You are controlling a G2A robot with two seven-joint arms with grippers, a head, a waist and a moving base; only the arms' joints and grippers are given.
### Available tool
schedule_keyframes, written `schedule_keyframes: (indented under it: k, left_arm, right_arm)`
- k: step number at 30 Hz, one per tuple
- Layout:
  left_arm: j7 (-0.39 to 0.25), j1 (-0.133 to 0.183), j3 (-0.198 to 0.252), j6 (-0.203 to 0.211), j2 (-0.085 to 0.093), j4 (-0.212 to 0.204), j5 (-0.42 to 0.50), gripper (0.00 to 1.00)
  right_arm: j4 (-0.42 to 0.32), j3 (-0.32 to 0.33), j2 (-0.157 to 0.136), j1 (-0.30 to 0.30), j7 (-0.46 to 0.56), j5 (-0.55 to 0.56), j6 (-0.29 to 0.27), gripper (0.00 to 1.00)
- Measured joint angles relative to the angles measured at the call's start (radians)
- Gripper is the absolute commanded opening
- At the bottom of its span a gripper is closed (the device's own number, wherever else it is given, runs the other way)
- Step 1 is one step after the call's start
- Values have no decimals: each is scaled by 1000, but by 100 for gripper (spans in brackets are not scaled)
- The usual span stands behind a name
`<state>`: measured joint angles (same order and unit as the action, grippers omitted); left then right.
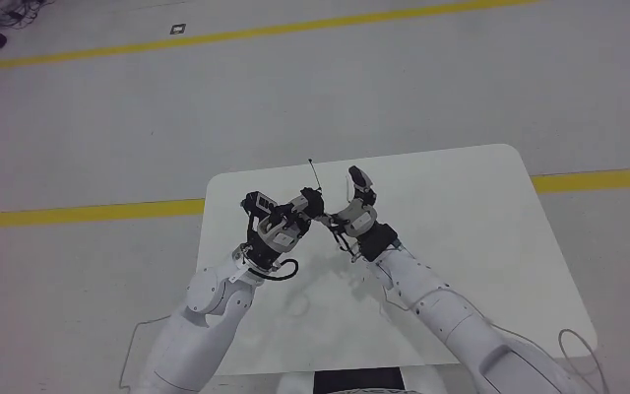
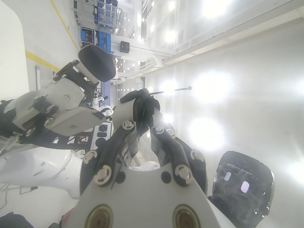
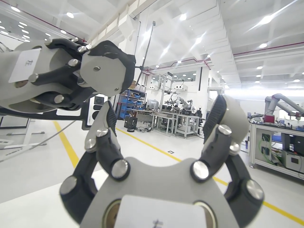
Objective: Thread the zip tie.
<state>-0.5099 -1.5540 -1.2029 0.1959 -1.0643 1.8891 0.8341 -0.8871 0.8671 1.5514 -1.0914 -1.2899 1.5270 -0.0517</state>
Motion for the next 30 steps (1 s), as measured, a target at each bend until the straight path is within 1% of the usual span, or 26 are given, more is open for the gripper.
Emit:
schedule_keyframes:
  k: [1,5,9,13,22,26,29,30]
  left_arm:
    - [0,0,0,0,0,0,0,0]
    - [0,0,0,0,0,0,0,0]
    - [0,0,0,0,0,0,0,0]
    - [0,0,0,0,0,0,0,0]
    - [0,0,0,0,0,0,0,0]
    - [0,0,0,0,0,0,0,0]
    - [0,0,0,0,0,0,0,0]
    - [0,0,0,0,0,0,0,0]
  right_arm:
    - [5,-1,2,1,-5,-4,-2,31]
    - [30,-8,11,6,-32,-28,-9,34]
    - [57,-20,22,17,-51,-43,-12,33]
    - [81,-31,31,34,-64,-46,-18,31]
    - [125,-56,51,56,-86,-40,-11,33]
    - [123,-58,56,55,-101,-42,-5,32]
    - [110,-55,56,51,-100,-36,-2,28]
    - [105,-53,56,49,-100,-33,-2,29]
